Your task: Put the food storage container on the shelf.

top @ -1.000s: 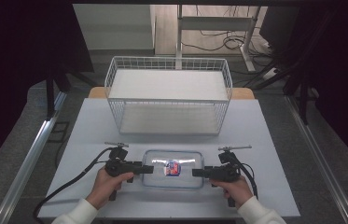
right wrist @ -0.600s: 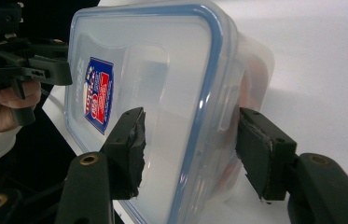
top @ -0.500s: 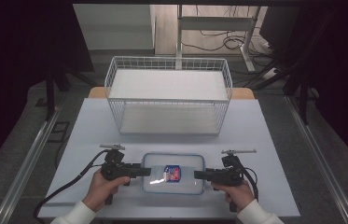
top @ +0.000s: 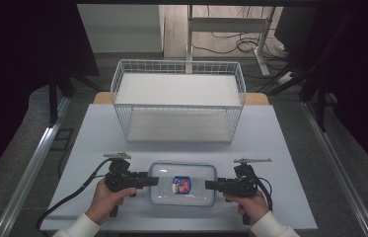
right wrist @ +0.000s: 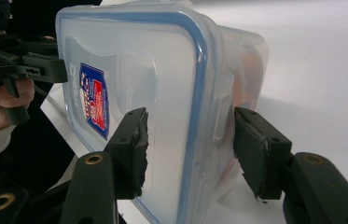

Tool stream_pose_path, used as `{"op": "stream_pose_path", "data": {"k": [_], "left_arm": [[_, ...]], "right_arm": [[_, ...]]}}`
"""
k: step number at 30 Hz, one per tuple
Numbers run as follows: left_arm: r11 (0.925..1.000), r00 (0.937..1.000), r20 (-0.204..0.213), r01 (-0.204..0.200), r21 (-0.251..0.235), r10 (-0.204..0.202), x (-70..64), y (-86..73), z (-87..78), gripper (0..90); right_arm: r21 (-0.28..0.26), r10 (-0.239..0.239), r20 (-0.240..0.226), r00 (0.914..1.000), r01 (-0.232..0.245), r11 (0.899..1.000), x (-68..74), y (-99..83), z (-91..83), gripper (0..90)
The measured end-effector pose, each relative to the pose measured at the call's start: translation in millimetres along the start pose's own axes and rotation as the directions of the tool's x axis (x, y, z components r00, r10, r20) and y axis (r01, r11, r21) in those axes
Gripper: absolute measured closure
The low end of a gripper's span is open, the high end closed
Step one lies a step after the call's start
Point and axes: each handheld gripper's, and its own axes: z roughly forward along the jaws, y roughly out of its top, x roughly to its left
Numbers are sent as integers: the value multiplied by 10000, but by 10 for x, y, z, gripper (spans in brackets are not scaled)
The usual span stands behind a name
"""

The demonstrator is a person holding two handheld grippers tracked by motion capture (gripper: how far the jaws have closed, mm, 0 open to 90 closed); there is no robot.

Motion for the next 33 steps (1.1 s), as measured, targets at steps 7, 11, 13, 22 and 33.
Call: {"op": "stream_pose_path", "data": {"k": [7, 11, 13, 22, 33], "left_arm": [[9998, 9998, -105, -158, -95, 157, -19, 38, -9, 488], [9996, 9996, -149, -242, -130, 240, -21, 61, -10, 489], [9994, 9994, -181, -300, -176, 297, -27, 76, -12, 489], [9985, 9987, -276, -429, -327, 420, -22, 153, -15, 491], [9968, 9977, -488, -502, -617, 473, 119, 409, 9, 493]], "right_arm": [[-151, -245, 8, 9997, 245, 9996, 0, 42, -14, 462], [-230, -460, 69, 9989, 462, 9987, 5, 71, -20, 462], [-283, -523, 62, 9986, 524, 9982, 2, 84, -22, 462], [-425, -834, 86, 9965, 837, 9956, -11, 168, -32, 462], [-597, -1136, -18, 9935, 1133, 9918, -128, 483, 56, 462]]}}
